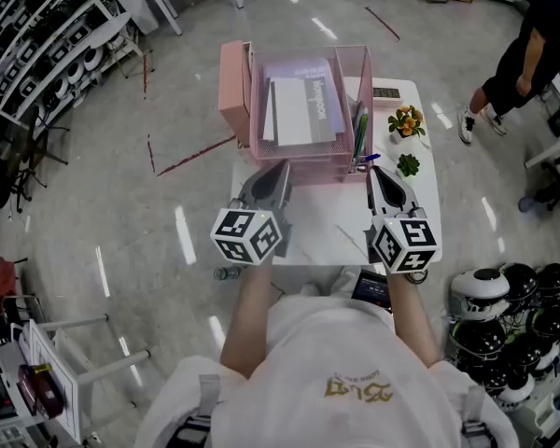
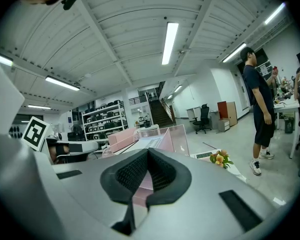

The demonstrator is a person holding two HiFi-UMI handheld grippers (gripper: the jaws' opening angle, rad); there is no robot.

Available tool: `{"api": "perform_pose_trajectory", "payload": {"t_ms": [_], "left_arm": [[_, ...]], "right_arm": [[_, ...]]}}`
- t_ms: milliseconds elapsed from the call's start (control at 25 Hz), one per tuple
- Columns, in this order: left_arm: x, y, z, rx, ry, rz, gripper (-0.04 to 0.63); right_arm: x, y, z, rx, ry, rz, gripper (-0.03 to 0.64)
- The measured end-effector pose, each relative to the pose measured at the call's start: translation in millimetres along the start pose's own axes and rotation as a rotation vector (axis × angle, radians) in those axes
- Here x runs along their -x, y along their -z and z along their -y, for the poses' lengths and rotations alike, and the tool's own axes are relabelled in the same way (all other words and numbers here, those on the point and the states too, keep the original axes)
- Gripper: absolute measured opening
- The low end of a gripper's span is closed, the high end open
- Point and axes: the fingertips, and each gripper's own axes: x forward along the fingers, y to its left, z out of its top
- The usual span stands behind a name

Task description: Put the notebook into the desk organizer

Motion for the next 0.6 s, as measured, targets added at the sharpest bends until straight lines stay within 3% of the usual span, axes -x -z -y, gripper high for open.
{"api": "perform_pose_trajectory", "payload": {"t_ms": [600], "left_arm": [[1.7,5.7,-1.0,0.018,-0.013,-0.001,0.017]], "right_arm": [[3.0,3.2,2.0,0.001,-0.007,-0.012,0.012]]}}
